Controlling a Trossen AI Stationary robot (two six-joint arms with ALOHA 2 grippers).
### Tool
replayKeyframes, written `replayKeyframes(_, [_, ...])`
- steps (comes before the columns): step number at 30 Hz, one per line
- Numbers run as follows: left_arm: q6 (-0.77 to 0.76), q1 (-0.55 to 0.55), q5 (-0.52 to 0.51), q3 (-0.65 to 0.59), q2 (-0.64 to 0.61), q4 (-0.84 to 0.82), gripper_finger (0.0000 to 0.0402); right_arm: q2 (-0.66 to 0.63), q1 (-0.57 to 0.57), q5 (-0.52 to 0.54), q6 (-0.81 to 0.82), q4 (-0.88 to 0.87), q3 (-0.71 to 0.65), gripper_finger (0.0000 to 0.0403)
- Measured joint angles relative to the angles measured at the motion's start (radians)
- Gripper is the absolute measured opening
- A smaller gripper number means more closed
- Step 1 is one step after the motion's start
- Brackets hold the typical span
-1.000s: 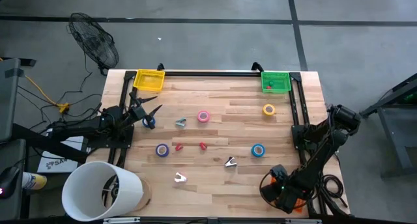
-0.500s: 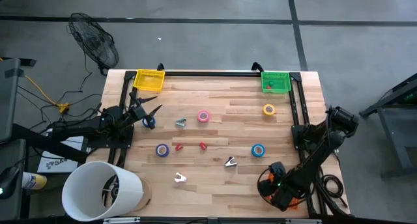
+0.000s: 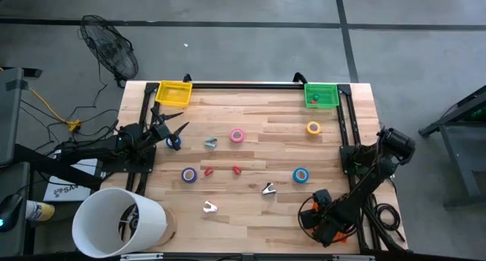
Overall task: Pick and place Stapler, Stapler remover, tape
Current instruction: Put the yellow stapler into the green bin
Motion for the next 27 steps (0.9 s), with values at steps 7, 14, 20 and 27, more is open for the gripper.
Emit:
replayKeyframes(7, [0.000,0.000,0.000,0.000,0.000,0.000,0.0193,-0.066,0.035,-0.010,-0.014,0.015,-0.007,0.0169])
replayKeyframes(14, [0.000,0.000,0.000,0.000,0.000,0.000,0.0193,-0.149,0.094,-0.092,0.050,0.013,0.006,0.0155])
replayKeyframes(20, [0.000,0.000,0.000,0.000,0.000,0.000,0.0193,-0.165,0.095,0.045,0.029,-0.182,0.065,0.0161])
replayKeyframes(27, [0.000,0.000,0.000,0.000,0.000,0.000,0.0193,-0.165,0.090,0.008,-0.018,-0.139,0.068,0.0166])
